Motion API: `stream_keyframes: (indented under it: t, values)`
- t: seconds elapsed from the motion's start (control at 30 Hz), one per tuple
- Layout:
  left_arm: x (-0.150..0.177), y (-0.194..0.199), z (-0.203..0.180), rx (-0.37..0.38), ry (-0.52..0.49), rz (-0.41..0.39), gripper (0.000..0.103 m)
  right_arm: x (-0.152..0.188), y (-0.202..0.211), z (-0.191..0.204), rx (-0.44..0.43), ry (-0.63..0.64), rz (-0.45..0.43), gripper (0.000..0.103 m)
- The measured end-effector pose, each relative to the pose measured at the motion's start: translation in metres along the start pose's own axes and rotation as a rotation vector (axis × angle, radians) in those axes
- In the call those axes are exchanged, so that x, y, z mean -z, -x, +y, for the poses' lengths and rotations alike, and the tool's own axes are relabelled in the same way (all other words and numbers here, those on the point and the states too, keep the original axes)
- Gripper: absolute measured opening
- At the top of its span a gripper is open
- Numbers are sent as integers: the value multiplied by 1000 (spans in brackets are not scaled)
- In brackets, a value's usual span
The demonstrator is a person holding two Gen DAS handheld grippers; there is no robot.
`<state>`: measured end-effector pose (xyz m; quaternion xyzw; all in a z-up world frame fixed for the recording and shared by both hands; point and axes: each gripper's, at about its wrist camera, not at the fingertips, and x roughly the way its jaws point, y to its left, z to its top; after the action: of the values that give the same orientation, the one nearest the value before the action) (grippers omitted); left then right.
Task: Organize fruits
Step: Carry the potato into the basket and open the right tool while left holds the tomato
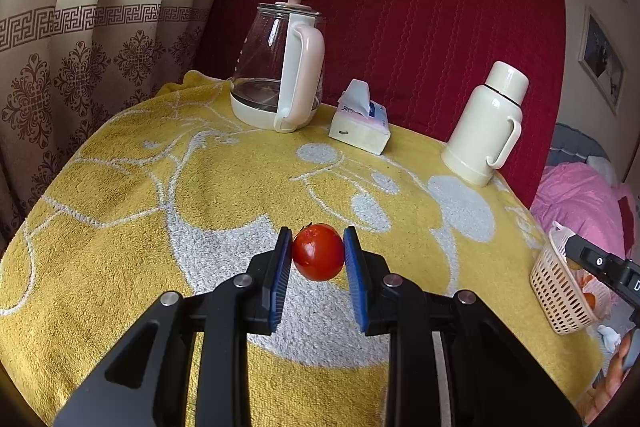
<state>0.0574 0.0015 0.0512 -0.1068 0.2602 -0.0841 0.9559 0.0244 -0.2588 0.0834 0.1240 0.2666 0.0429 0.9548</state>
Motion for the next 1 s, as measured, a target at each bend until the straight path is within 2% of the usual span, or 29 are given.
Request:
stream_keyframes:
  t: [0.5,0.8,1.0]
  values:
    - [7,4,-17,29,-52,0,26,-3,48,-47,101,-70,-86,30]
    - [13,6,-27,44,-84,2,26,0,83,-94,209,-134,-136,30]
    - [16,5,-31,42,-102,7,26,-1,97,-126,241,-190,-150,30]
